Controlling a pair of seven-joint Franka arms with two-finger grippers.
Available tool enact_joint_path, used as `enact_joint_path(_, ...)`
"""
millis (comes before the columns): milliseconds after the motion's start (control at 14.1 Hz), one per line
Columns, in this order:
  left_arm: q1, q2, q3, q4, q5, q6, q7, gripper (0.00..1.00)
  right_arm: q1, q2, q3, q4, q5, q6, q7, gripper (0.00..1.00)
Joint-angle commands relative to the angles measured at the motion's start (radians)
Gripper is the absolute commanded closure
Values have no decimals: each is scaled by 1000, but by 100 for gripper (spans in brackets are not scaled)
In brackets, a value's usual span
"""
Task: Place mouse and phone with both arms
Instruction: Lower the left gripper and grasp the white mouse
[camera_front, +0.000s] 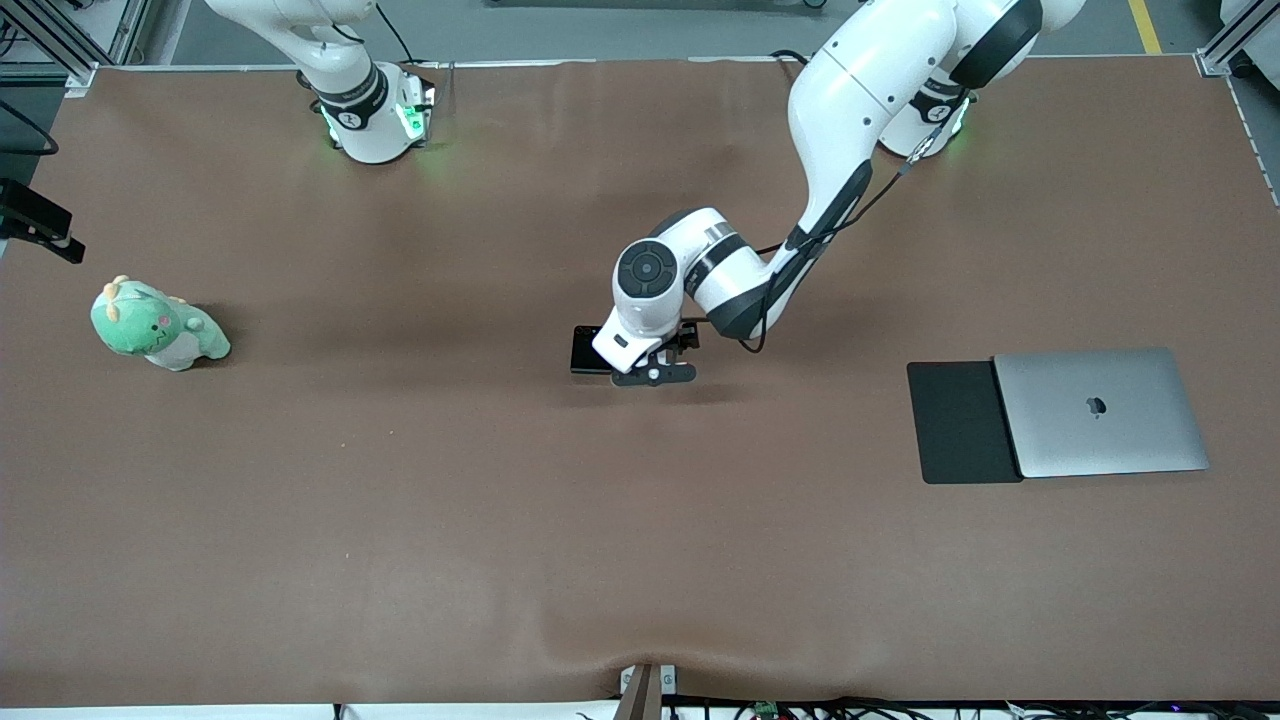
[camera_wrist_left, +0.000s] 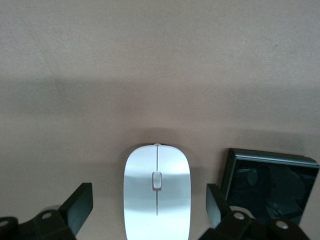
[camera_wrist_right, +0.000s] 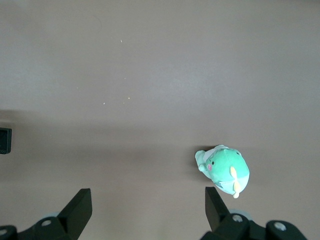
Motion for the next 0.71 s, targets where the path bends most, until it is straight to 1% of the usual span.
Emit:
enact_joint_path(0,-22,36,13,30,23,31,-38,0,-20,5,6,23,8,-20,4,0)
enact_joint_path(212,-37,38,13,25,25,31,-55,0,-6,5,6,21,7,-20,11,0)
enact_joint_path(283,-37,37,16,22,23,31,-66,14,-4,7,7,21,8,-19,10,0)
enact_joint_path(354,-33,32,16,19,25,29,-96,42,-6,11,7,21,9,-19,8,0)
enact_joint_path(425,-34,29,16,17,26,26,-131,52,-4,14,7,21,9,-19,8,0)
enact_joint_path(566,-37,33,16,16,26,23,-136,58,-1,15,9,21,9,-19,10,0)
enact_joint_path(637,-37,29,16,5,26,20,-136,60,-1,15,9,21,9,-19,7,0)
